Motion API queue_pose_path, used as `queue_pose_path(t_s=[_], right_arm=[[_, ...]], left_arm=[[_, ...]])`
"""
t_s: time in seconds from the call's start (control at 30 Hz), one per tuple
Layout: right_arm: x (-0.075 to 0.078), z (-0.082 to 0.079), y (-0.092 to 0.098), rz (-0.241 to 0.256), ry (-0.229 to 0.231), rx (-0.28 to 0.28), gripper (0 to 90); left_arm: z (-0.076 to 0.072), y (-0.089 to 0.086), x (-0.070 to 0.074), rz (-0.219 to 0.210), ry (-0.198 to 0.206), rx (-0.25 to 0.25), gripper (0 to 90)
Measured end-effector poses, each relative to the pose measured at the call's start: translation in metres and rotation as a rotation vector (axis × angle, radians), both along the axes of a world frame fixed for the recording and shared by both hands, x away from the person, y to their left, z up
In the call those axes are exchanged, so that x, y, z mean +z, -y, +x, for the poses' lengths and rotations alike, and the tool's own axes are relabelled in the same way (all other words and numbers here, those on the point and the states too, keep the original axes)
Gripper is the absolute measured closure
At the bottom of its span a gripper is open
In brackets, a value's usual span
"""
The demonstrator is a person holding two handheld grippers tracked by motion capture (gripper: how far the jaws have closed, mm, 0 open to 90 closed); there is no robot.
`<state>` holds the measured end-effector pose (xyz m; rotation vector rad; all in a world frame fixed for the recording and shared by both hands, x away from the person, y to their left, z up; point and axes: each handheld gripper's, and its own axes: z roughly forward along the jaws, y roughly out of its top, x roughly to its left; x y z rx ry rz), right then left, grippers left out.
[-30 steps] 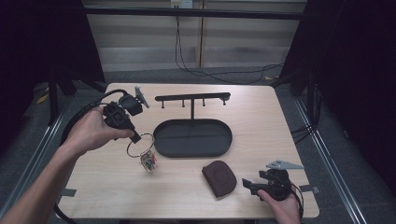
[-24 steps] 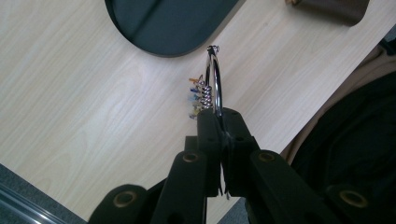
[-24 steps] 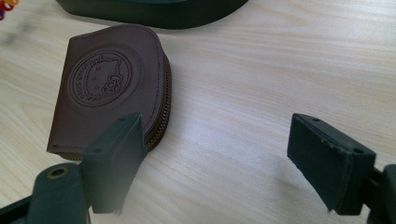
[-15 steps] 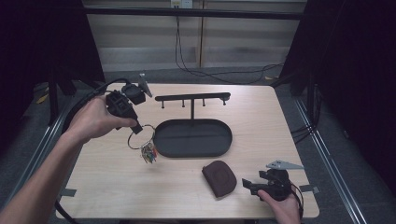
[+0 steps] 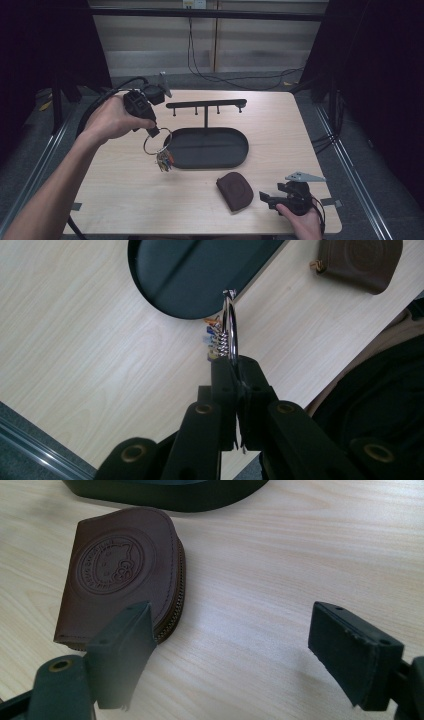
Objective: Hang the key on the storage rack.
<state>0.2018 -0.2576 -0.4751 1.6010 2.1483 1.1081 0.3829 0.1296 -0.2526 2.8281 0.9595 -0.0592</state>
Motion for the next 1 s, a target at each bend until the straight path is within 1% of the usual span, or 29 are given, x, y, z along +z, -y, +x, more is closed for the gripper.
queue_pose_path(t_s=[0.13,0.17,0.23,0.3,0.33,0.43,0.6,0.67,0.73,0.8,0.9,0.93,0.97,1.0], right_arm=[[0.000,0.000,0.000,0.001,-0.001,0.001,18.3],[0.000,0.000,0.000,0.001,0.000,0.002,18.3],[0.000,0.000,0.000,0.000,0.000,0.003,18.3],[0.000,0.000,0.000,0.000,0.000,0.004,18.3],[0.000,0.000,0.000,0.001,-0.003,0.005,18.3],[0.000,0.000,0.000,0.000,-0.004,0.005,18.3],[0.000,0.000,0.000,0.000,-0.004,0.006,18.3],[0.000,-0.001,-0.001,-0.002,-0.003,0.007,18.3],[0.000,-0.001,-0.001,-0.002,-0.002,0.007,18.3],[0.000,-0.001,-0.001,-0.002,-0.002,0.008,18.3],[0.000,-0.001,-0.001,-0.003,-0.003,0.010,18.3],[0.000,-0.001,-0.001,-0.004,-0.003,0.014,18.3],[0.000,-0.001,-0.001,-0.005,-0.004,0.013,18.3],[0.000,-0.001,-0.001,-0.007,-0.002,0.016,18.3]], left_arm=[[0.005,0.001,0.003,-0.003,0.007,0.017,87.8],[0.009,0.002,0.004,-0.005,0.010,0.024,87.8],[0.012,0.004,0.004,-0.001,0.009,0.031,87.9],[0.013,0.006,0.003,0.001,0.006,0.025,87.8],[0.015,0.009,0.002,-0.006,0.008,0.034,87.8],[0.018,0.011,0.001,-0.004,0.013,0.036,87.9],[0.027,0.017,0.001,0.003,0.025,0.039,87.8],[0.032,0.018,0.001,0.002,0.028,0.053,87.8],[0.037,0.019,0.001,-0.001,0.018,0.058,87.8],[0.042,0.018,0.001,-0.012,0.021,0.060,87.8],[0.048,0.020,-0.003,0.001,0.022,0.083,87.8],[0.050,0.021,-0.005,0.009,0.024,0.085,87.8],[0.053,0.021,-0.007,0.016,0.031,0.092,87.8],[0.055,0.022,-0.010,0.023,0.027,0.096,87.8]])
